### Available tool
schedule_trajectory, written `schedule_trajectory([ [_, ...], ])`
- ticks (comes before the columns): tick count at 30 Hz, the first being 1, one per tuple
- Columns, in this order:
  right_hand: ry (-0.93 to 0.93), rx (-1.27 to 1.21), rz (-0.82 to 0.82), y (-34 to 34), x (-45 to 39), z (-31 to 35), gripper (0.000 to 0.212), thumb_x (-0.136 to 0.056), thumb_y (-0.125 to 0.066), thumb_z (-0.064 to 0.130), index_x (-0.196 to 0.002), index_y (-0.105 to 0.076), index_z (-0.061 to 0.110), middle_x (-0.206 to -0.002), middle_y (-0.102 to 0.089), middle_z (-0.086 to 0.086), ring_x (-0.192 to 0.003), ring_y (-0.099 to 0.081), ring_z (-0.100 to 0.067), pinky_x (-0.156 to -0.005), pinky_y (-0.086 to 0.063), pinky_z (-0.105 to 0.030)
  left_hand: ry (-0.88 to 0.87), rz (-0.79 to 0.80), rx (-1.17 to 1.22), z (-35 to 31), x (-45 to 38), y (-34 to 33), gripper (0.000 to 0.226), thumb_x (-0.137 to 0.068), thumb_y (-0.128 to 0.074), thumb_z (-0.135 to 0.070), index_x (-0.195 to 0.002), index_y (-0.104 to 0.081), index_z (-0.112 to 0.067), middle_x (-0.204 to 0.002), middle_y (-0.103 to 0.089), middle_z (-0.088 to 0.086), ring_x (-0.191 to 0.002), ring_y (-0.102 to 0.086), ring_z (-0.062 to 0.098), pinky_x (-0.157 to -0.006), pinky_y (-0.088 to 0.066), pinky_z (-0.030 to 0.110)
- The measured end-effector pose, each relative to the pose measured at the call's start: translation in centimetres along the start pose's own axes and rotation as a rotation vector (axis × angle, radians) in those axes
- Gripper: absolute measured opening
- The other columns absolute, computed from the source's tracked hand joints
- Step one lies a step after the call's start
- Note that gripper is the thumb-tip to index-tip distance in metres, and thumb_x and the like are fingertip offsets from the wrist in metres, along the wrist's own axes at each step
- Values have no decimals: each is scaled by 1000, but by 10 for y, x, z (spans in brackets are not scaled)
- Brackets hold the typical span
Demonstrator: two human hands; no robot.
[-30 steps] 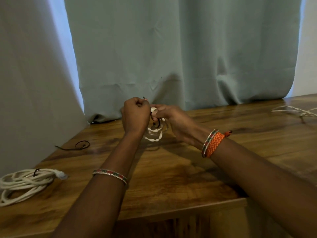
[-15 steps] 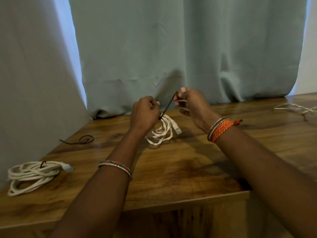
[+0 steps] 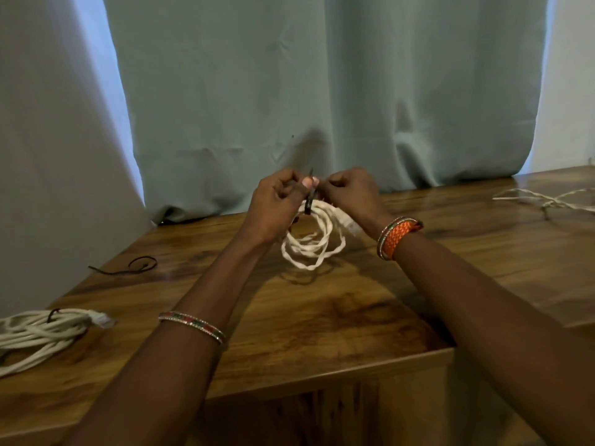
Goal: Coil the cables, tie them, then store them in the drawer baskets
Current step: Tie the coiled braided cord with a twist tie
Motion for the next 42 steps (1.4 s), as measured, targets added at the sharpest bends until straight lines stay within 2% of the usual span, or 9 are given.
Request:
schedule_trajectory([
  [5,-237,-311,319,-30,14,-21,21,-89,-60,8,-69,-66,3,-57,-63,-4,-50,-58,-12,-57,-49,-24,-88,-20,-203,-2,-3,-4,24,-94,-53,-20,-71,-51,-27,-77,-59,1,-72,-58,20,-66,-45,28],
  [11,-364,-562,472,-52,30,-13,33,-95,-43,-2,-67,-59,3,-46,-61,2,-46,-58,-9,-50,-49,-18,-69,-55,-380,3,-1,5,18,-95,-50,-17,-79,-57,-14,-60,-54,0,-52,-49,8,-47,-37,12],
  [14,-303,-375,402,-46,28,-4,28,-93,-53,4,-67,-61,7,-47,-61,4,-44,-58,-4,-48,-47,-16,5,-119,-409,11,-5,11,23,-95,-49,-20,-83,-61,-4,-61,-53,2,-58,-50,14,-55,-41,21],
  [20,-34,-149,-165,-7,22,16,12,-90,-60,24,-81,-60,16,-77,-58,3,-79,-55,-14,-63,-41,-22,134,-347,-486,23,-7,37,31,-93,-48,-18,-73,-61,3,-67,-55,13,-68,-53,26,-59,-31,26],
  [24,145,136,-44,-20,41,52,7,-78,-67,28,-76,-72,24,-107,-64,3,-110,-48,-20,-94,-36,-38,240,-430,-457,27,-5,49,36,-90,-48,-15,-55,-49,-5,-58,-50,9,-66,-52,30,-61,-41,34],
  [30,168,543,140,-53,56,65,23,-91,-54,42,-103,-71,30,-156,-22,-2,-143,-10,-28,-110,-12,-53,438,-554,-275,34,5,57,23,-81,-47,-11,-67,-59,3,-80,-64,27,-79,-62,40,-65,-48,37],
  [36,30,349,126,-49,52,56,13,-82,-64,23,-92,-71,19,-148,-38,2,-140,-18,-25,-110,-12,-51,450,-527,-141,33,6,38,34,-83,-48,-7,-50,-43,-8,-39,-49,0,-47,-52,12,-58,-33,30],
  [40,-111,124,120,-46,51,58,17,-80,-58,18,-65,-63,21,-119,-52,3,-122,-31,-19,-103,-18,-42,336,-600,-255,25,1,40,25,-93,-46,-19,-83,-62,-3,-99,-68,17,-97,-59,32,-68,-35,30],
  [42,-204,48,175,-49,50,54,19,-82,-58,19,-64,-63,18,-96,-54,3,-111,-37,-21,-96,-26,-38,304,-615,-303,26,-1,43,25,-95,-45,-22,-87,-63,-6,-105,-66,17,-101,-56,34,-69,-34,30],
])
Point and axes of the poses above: each hand's wrist, its own x-axis away from the middle knuckle, its own y-axis out of the back of the hand, z = x × y, the point moved 5 cm from there along -x, towards the middle knuckle
